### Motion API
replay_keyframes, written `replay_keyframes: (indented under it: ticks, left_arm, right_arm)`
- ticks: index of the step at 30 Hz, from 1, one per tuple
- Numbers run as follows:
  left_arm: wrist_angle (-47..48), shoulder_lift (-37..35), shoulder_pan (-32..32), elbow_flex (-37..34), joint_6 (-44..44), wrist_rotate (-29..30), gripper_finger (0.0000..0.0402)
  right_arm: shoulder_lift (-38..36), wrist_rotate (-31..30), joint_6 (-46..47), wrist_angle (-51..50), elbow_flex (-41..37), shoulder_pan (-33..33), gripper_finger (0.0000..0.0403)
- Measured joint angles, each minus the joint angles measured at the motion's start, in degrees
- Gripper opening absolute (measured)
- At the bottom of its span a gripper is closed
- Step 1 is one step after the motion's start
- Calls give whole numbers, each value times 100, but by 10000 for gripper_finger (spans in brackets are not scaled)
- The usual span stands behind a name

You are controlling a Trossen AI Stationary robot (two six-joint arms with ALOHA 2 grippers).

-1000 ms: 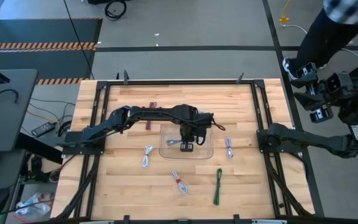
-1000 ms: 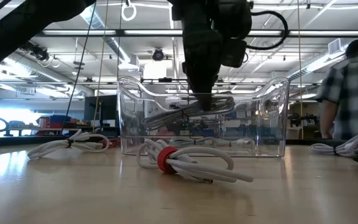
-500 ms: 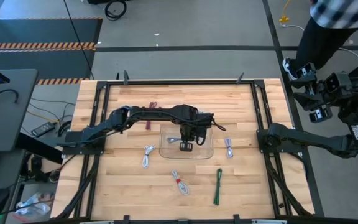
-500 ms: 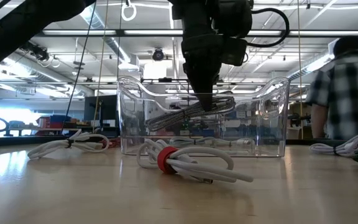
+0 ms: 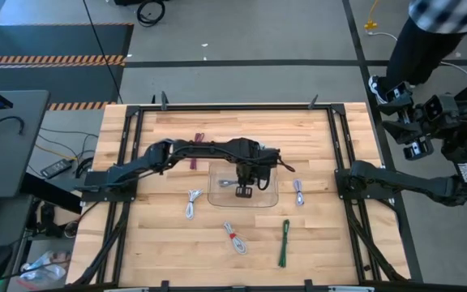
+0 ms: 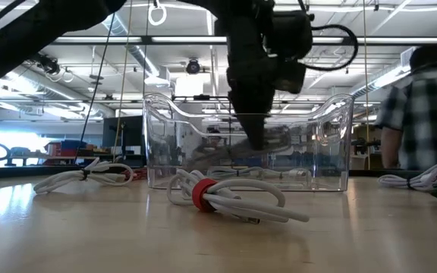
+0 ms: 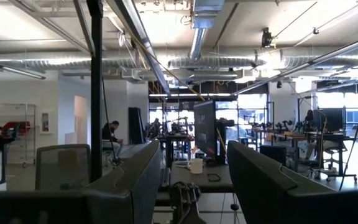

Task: Pick and place USB-C Cables
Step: Put the white patterned charger cable into the transparent bin

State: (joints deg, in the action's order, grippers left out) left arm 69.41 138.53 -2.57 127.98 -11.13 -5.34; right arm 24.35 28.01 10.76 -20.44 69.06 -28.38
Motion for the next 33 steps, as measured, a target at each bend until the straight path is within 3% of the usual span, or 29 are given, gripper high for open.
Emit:
replay_keyframes:
  ticks: [33]
  left_arm:
    - [-77,547,-20,12,1,24,19]
  right_arm:
    - [1,11,2,-296,-2,7,191]
